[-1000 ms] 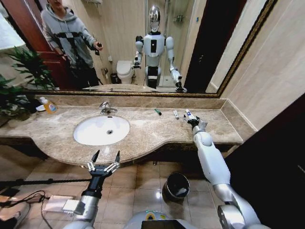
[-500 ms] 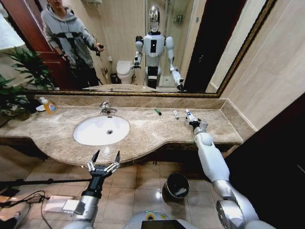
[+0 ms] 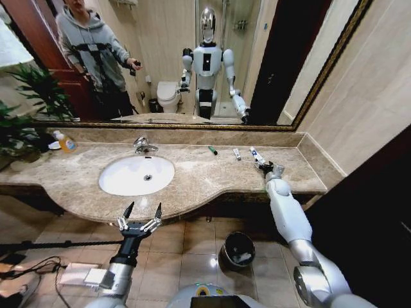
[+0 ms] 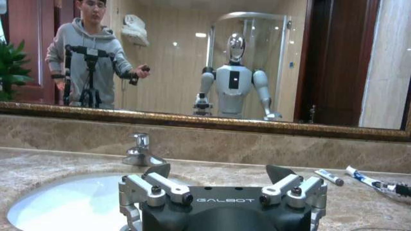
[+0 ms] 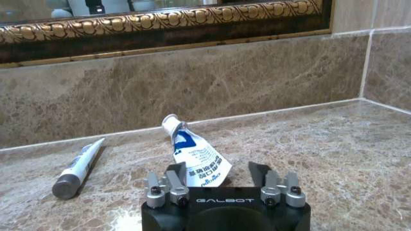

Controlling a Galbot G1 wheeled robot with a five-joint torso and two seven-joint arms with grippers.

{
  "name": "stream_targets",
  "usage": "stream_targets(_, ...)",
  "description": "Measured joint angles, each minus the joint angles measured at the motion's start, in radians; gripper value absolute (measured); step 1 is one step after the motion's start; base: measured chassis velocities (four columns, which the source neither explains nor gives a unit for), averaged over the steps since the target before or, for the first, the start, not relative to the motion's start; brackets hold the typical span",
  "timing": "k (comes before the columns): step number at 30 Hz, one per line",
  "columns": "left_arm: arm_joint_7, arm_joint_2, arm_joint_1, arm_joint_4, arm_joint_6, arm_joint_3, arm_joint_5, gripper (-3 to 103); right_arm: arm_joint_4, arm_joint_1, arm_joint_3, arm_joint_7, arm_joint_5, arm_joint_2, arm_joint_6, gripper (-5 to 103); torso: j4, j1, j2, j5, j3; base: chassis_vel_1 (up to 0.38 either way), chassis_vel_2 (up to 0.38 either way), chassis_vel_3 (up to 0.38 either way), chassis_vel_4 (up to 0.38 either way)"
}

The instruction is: Pick up the trash from the sink and place it in the trash bin.

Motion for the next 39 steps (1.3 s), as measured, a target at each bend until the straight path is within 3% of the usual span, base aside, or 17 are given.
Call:
stream_targets(3,0.0,0.0,0.0,0.0,0.0,0.0,0.0,100,0.004,-0.002,-0.001,-0.002,0.001,0.002,0.0,62,0.0,0.0,0.0,0.0001,0.0,0.0,0.0,0.0,0.0)
stream_targets(8,0.0,0.0,0.0,0.0,0.0,0.0,0.0,100,0.017,-0.008,-0.002,-0.003,0.001,0.004,-0.001,35,0.0001,0.0,0.0,0.0002,0.0,0.0,0.0,0.0,0.0)
stream_targets(13,0.0,0.0,0.0,0.0,0.0,0.0,0.0,100,0.031,-0.014,-0.002,-0.003,0.001,0.002,-0.003,24,0.0001,0.0,0.0,0.0002,0.0,0.0,0.0,0.0,0.0)
stream_targets(18,0.0,0.0,0.0,0.0,0.0,0.0,0.0,100,0.045,-0.023,-0.002,-0.001,0.001,-0.001,-0.004,3,0.0001,0.0,0.0,0.0002,0.0,0.0,0.0,0.0,0.0)
stream_targets(29,0.0,0.0,0.0,0.0,0.0,0.0,0.0,100,0.164,-0.087,-0.001,0.005,0.008,-0.022,-0.016,0,0.0001,0.0,0.0,0.0002,0.0,0.0,0.0,0.0,0.0)
stream_targets(39,0.0,0.0,0.0,0.0,0.0,0.0,0.0,100,0.414,-0.277,0.022,0.026,0.008,-0.078,-0.032,0,0.0,0.0,0.0,0.0001,0.0,0.0,0.0,0.0,0.0)
